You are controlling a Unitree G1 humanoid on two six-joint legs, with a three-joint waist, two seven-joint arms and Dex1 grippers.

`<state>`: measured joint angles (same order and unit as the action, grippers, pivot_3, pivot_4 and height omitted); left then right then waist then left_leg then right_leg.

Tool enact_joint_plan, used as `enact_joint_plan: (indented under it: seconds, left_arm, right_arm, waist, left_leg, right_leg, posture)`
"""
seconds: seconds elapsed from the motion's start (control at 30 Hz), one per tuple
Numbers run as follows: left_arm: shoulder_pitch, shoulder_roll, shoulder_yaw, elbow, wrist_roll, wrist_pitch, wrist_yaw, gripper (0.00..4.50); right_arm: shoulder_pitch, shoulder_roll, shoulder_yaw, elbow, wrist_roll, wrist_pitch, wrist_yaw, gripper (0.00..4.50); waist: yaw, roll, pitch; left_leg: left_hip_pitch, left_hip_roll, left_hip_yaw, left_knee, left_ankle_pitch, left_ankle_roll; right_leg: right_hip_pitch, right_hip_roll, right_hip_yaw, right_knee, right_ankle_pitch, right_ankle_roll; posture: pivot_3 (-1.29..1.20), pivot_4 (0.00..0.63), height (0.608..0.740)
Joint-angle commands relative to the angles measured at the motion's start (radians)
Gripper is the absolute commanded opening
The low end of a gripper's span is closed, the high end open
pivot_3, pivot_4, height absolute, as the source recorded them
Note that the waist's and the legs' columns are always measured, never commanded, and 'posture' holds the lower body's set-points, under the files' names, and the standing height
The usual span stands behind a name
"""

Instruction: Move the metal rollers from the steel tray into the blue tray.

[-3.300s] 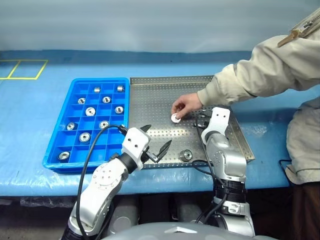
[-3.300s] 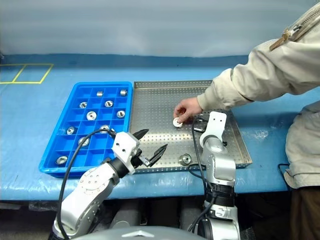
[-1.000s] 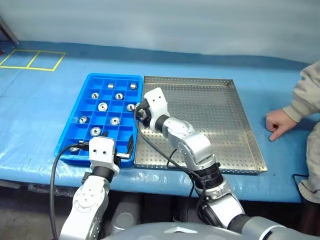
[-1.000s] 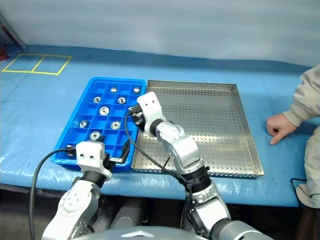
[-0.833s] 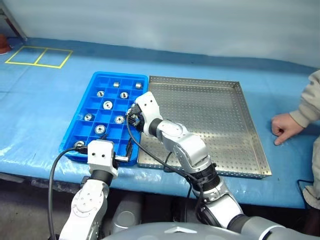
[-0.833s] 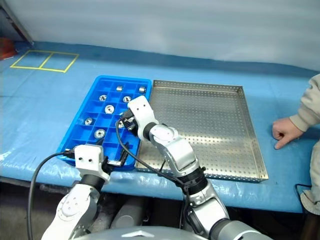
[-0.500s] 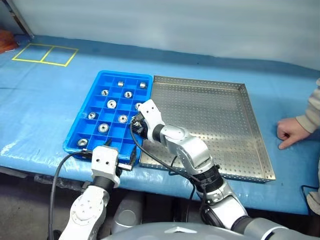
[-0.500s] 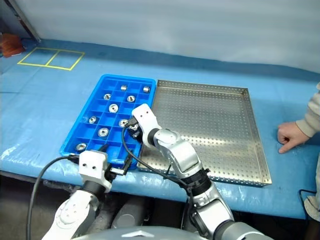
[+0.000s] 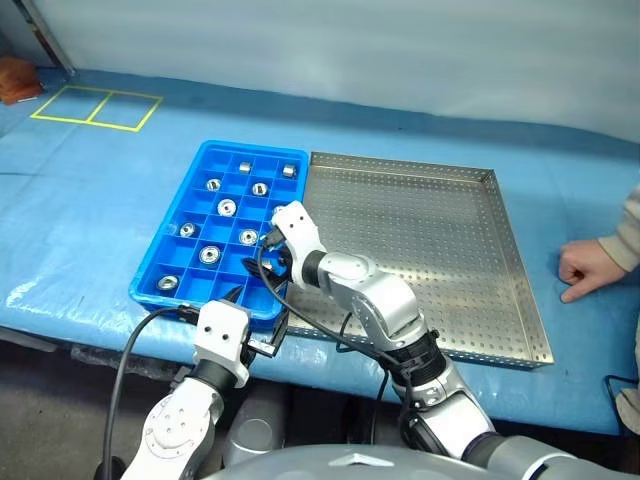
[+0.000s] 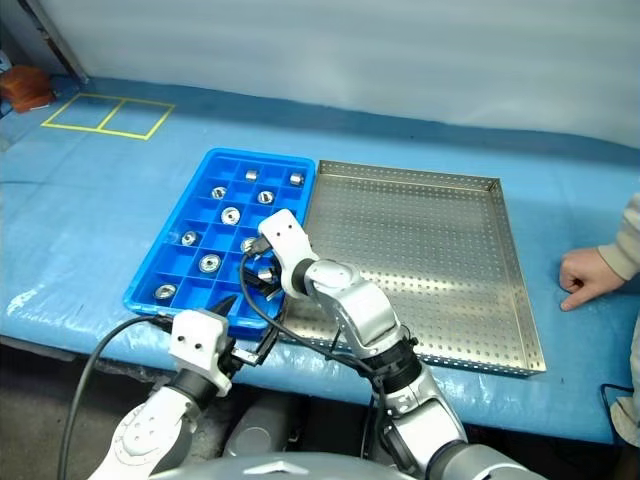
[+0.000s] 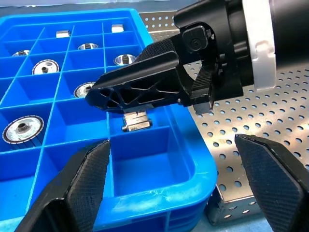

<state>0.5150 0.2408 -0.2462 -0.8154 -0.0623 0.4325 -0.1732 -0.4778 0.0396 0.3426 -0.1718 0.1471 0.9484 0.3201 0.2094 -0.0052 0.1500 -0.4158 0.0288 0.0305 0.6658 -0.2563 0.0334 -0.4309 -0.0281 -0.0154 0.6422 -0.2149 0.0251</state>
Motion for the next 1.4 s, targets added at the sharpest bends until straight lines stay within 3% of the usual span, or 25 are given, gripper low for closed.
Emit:
enact_joint_plan:
  seconds: [0.03,0.2,0.43,0.7,1.07,1.17,1.4]
  left_arm:
    - [-0.027,0.018,-0.005,0.019,-0.017,-0.036,-0.041,4.5]
    - [-0.085,0.053,-0.026,0.048,-0.03,-0.027,-0.101,4.5]
    - [-0.159,0.077,-0.059,0.064,-0.056,0.013,-0.157,4.5]
    - [-0.192,0.066,-0.086,0.068,-0.069,0.036,-0.158,4.5]
    - [-0.193,0.047,-0.097,0.054,-0.072,0.063,-0.132,4.5]
    - [-0.188,0.047,-0.095,0.049,-0.072,0.065,-0.123,4.5]
    - [-0.18,0.052,-0.086,0.041,-0.075,0.062,-0.117,4.5]
  right_arm:
    - [0.02,-0.056,-0.085,-0.163,0.012,0.074,-0.024,4.47]
    - [0.07,-0.147,-0.152,-0.382,0.026,0.303,-0.058,4.47]
    - [0.111,-0.17,-0.242,-0.579,0.065,0.656,-0.094,4.47]
    - [0.301,-0.232,-0.333,-0.616,0.14,0.666,-0.179,4.47]
    - [0.402,-0.278,-0.352,-0.608,0.297,0.666,-0.291,4.47]
    - [0.425,-0.297,-0.339,-0.612,0.376,0.666,-0.322,3.93]
    - [0.404,-0.309,-0.352,-0.587,0.536,0.666,-0.434,1.67]
  waist:
    - [-0.002,0.0,0.0]
    - [-0.038,0.0,0.0]
    - [-0.12,0.0,0.0]
    - [-0.153,0.0,0.0]
    - [-0.165,-0.002,0.0]
    - [-0.163,-0.002,-0.001]
    - [-0.152,-0.003,-0.001]
  left_leg:
    - [-0.001,-0.001,0.0,0.0,0.0,0.0]
    - [-0.002,-0.002,0.0,-0.001,0.0,0.0]
    - [0.0,-0.001,-0.001,-0.001,0.0,0.0]
    - [0.001,-0.001,0.0,-0.001,0.0,0.0]
    - [0.002,-0.001,0.0,0.0,0.0,0.0]
    - [0.002,-0.001,0.0,0.0,0.0,0.0]
    - [0.002,-0.001,-0.001,0.0,0.0,0.0]
  right_leg:
    - [0.0,-0.001,0.0,0.0,0.0,0.001]
    - [-0.001,-0.001,0.001,-0.001,0.0,0.002]
    - [0.0,-0.001,0.0,0.001,-0.001,-0.001]
    - [0.001,-0.001,0.001,0.001,-0.001,0.0]
    - [0.003,0.0,0.002,0.001,0.0,0.001]
    - [0.003,0.0,0.003,0.001,0.0,0.001]
    - [0.003,0.0,0.003,0.001,-0.001,0.002]
  posture:
    - [0.33,0.15,0.74]
    - [0.25,0.15,0.74]
    - [0.17,0.15,0.74]
    - [0.15,0.15,0.74]
    - [0.19,0.15,0.74]
    - [0.2,0.15,0.74]
    - [0.22,0.15,0.74]
